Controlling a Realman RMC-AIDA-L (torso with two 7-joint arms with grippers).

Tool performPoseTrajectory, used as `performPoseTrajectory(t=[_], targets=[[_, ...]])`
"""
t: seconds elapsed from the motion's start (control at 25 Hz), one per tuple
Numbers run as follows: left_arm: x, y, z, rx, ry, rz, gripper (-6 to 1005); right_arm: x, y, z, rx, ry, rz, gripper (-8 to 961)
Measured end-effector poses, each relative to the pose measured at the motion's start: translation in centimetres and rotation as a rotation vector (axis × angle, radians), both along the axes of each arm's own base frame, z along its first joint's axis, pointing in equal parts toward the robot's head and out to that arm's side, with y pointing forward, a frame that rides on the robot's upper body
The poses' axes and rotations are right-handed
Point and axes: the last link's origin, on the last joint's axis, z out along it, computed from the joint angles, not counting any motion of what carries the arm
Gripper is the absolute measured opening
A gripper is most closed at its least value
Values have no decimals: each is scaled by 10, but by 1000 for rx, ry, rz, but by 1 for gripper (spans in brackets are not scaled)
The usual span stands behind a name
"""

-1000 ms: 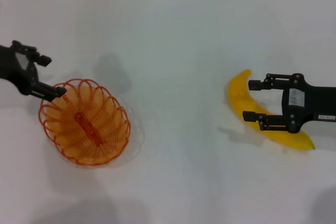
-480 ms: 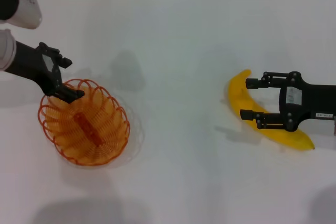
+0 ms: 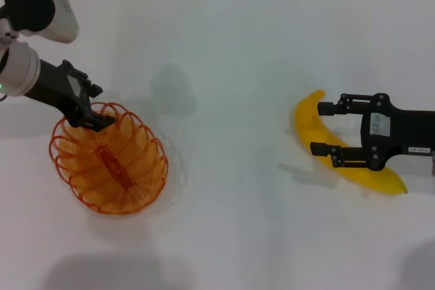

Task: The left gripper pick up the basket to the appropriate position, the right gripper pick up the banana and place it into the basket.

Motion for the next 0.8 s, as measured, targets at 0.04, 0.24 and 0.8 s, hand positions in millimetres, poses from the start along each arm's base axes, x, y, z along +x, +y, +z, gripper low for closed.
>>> performPoseTrajectory(t=[0.04, 0.24, 0.8], targets=[[1, 0, -1, -1, 0, -1, 810, 0, 0, 0, -1, 1, -2, 697], [2, 0, -2, -3, 0, 0, 591, 0, 0, 0, -2, 2, -6, 694], [2, -1, -3, -11, 3, 4, 148, 1, 0, 0, -1, 1, -7, 687]])
